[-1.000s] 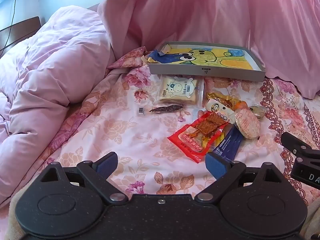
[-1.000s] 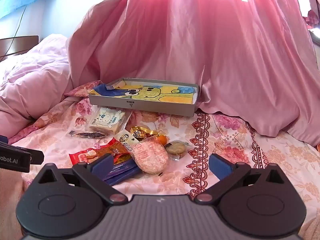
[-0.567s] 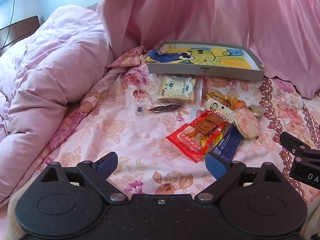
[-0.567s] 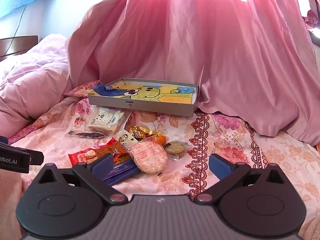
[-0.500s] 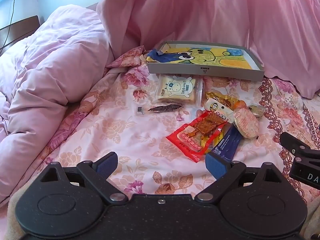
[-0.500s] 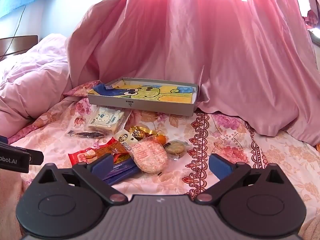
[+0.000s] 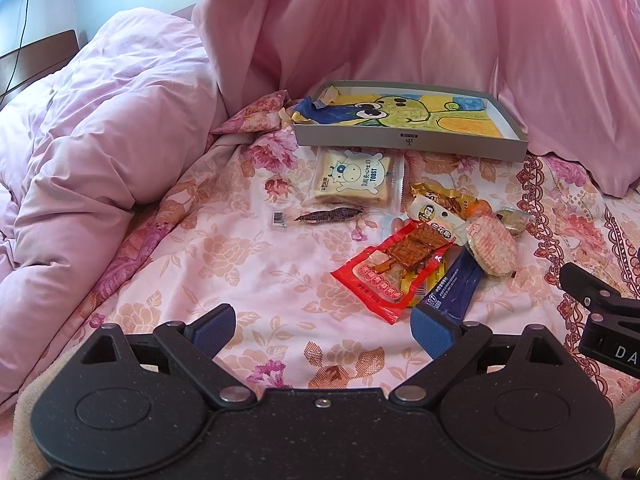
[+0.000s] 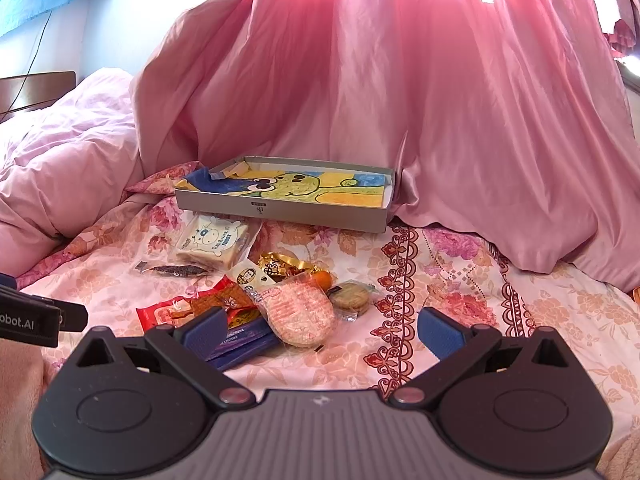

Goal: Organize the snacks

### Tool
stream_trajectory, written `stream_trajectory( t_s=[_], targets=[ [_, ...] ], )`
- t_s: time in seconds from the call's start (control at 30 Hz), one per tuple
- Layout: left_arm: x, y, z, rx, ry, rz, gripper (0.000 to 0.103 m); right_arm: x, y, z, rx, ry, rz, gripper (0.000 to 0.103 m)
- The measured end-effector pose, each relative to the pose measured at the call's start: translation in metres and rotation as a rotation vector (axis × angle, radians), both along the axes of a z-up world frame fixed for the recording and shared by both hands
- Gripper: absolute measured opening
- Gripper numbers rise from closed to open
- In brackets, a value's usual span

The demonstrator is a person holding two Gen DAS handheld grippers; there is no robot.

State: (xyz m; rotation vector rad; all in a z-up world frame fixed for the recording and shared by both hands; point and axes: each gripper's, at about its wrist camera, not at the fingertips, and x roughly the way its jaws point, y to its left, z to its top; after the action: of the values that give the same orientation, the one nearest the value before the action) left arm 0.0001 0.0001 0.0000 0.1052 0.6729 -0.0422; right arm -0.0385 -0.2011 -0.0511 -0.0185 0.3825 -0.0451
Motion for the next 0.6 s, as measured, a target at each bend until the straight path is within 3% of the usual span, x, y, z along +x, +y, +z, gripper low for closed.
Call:
stream_trajectory(
  t_s=[0.6],
  targets=[
    [-0.0017, -0.0032, -0.0008, -0.004, 0.005, -0.002, 0.095, -0.0006, 0.0000, -0.0006, 0.000, 0.005, 0.001, 0.103]
  ],
)
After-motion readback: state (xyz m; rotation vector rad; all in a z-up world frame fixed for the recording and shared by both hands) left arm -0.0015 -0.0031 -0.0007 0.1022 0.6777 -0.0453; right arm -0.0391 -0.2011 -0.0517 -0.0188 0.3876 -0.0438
